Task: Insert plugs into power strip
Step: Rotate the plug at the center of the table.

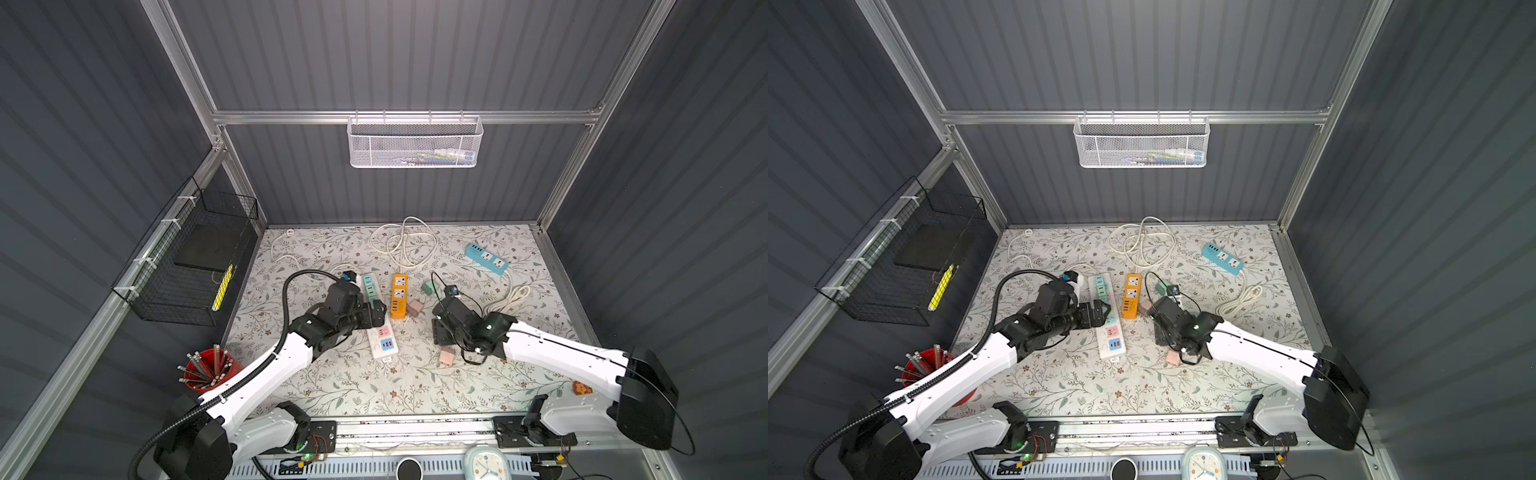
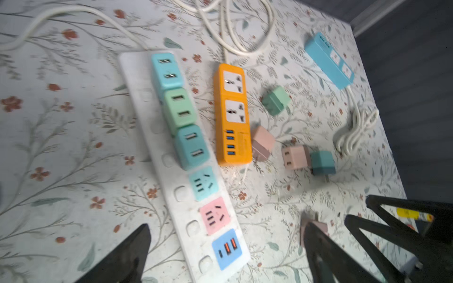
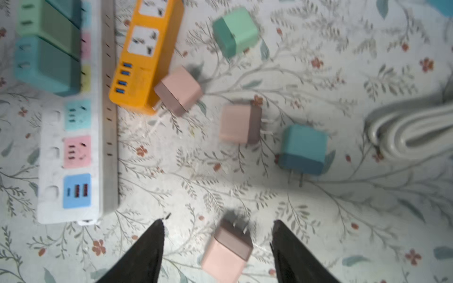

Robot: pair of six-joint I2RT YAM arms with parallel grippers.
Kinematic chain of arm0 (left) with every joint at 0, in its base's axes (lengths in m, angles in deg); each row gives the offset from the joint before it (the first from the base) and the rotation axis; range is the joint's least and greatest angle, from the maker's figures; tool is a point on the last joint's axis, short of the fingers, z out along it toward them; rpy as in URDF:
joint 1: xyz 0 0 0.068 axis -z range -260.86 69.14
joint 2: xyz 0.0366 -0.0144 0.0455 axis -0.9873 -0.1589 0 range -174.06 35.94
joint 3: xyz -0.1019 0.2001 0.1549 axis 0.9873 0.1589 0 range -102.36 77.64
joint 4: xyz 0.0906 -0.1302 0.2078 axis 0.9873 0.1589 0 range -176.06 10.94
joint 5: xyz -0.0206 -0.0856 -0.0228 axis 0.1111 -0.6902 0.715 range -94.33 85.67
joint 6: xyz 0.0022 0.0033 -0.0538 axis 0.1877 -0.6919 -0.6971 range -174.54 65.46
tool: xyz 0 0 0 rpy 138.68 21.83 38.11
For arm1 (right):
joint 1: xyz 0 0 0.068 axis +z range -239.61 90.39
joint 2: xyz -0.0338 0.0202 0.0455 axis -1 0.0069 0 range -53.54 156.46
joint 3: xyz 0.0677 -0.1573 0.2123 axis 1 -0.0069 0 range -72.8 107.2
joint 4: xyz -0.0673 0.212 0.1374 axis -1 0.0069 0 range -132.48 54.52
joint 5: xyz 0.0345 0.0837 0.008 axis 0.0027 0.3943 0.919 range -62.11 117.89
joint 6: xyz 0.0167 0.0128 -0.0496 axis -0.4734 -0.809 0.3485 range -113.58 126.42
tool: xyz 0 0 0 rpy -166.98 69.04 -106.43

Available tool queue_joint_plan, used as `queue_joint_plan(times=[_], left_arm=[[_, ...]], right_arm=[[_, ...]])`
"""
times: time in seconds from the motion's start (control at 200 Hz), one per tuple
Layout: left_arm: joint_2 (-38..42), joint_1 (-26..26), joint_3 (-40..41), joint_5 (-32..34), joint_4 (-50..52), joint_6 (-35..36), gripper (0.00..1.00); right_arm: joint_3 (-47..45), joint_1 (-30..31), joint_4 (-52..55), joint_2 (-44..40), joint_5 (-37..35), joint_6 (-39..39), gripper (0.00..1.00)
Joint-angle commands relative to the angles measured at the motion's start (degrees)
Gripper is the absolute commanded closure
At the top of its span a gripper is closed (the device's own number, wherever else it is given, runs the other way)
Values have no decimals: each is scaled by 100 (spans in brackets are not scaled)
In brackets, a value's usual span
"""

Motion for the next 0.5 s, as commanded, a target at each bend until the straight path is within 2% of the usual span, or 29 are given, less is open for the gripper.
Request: queue_joint_plan(times=[0.0,0.195,0.335,0.495], left_arm=[[-163,111,-247,-43,-259,225,4],[-439,119,-234,-109,-691,-14,5],[-587,118,-447,-123,-459,6,5],[-449,118,-415,-19,-396,19,5]], right_arm=[[-493,59,192,-435,416,-783,28],[-1097,203,-137,-689,834,-1236,22],[-1063,244,-493,-266,947,-1268,22],[-928,246,-717,160,712,-1321,22]])
